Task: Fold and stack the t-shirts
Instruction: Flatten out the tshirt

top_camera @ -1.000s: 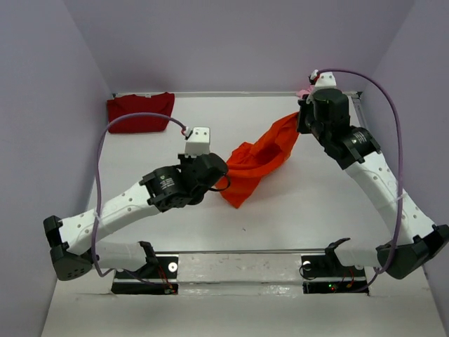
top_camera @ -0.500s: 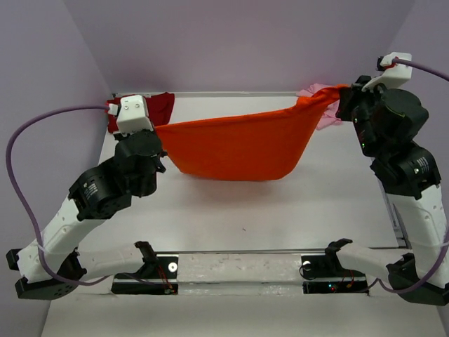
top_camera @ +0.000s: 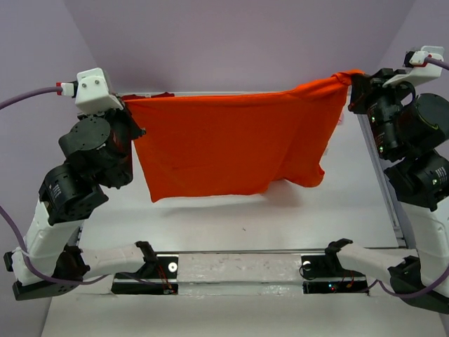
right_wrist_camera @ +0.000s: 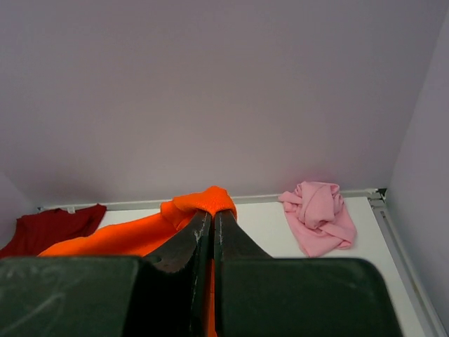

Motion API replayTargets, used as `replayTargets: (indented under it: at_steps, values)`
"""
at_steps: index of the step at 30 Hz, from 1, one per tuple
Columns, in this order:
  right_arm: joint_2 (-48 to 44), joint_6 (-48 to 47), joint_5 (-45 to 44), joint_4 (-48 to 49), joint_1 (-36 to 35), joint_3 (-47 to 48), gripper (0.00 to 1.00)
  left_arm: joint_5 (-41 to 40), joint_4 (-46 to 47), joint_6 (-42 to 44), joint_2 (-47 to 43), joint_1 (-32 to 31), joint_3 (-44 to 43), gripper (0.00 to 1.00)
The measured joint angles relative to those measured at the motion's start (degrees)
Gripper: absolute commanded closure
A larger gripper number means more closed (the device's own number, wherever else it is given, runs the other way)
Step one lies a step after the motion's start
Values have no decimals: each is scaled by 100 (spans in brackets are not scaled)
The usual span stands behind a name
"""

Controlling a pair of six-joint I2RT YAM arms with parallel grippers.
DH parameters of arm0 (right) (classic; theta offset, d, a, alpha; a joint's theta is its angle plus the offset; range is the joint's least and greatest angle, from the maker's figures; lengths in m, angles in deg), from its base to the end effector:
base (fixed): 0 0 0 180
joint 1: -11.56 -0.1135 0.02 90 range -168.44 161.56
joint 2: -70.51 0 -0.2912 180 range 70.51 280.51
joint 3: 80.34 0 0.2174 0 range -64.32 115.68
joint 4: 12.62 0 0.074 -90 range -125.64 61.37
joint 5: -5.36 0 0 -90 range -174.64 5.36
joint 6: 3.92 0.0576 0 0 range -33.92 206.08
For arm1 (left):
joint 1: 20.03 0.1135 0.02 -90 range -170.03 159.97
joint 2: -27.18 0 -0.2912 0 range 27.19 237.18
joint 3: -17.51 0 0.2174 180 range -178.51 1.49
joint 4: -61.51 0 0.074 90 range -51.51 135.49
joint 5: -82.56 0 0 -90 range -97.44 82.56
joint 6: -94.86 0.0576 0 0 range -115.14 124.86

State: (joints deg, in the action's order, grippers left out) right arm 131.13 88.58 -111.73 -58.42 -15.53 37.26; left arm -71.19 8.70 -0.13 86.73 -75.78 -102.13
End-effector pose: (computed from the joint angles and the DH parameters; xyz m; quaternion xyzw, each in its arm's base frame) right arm 0.1175 0.0306 0.5738 0.0454 0.6416 0.0480 0.7642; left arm 0.0874 -0.0366 0.5656 -0.1176 0.6769 -0.0212 0.7263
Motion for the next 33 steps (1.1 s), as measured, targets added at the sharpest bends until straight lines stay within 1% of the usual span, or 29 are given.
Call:
replayTargets:
  at_steps: [5,7,8,10,12,13,15,18,21,22,24,27,30,31,32,33]
  values:
    - [299,-24,55,203,0,293,100,4,527,566,79,90,-70,100]
    - [555,-35,28,297,39,367,100,323,859,691,122,442,96,100]
    - [688,-22,59,361,68,380,100,636,986,693,151,741,205,100]
    - [999,155,321,459,321,363,100,940,1150,656,229,1274,402,100]
    - [1397,522,841,514,850,306,100,1445,1362,476,435,1897,691,100]
    - [1698,713,1102,533,1143,293,100,1821,1451,363,608,2221,846,100]
    - [2398,968,1451,533,1469,286,100,2444,1622,101,968,2712,1104,100]
    - [3178,1056,1657,396,1567,289,100,3110,1676,-118,1773,3147,1318,100]
    - [3434,1049,1779,164,1565,374,100,3425,1547,-245,2376,3294,1257,100]
    - [3453,1038,1869,50,1561,492,100,3501,1486,-269,2457,3300,1215,100]
    - [3331,1034,1974,42,1545,688,100,3622,1344,-299,2455,3294,1099,100]
    - [2710,1021,2085,109,1543,737,100,3637,1408,-297,2046,3213,1027,100]
    - [1478,1029,2243,306,1543,369,100,3635,1556,-264,1086,3104,1102,100]
    - [1204,1034,2267,323,1543,308,100,3644,1668,-260,807,3091,1180,100]
    - [826,1049,2337,490,1543,157,100,3676,1834,-262,260,3064,1423,100]
    - [487,1062,2376,533,1543,-11,100,3687,1862,-273,-72,3062,1558,100]
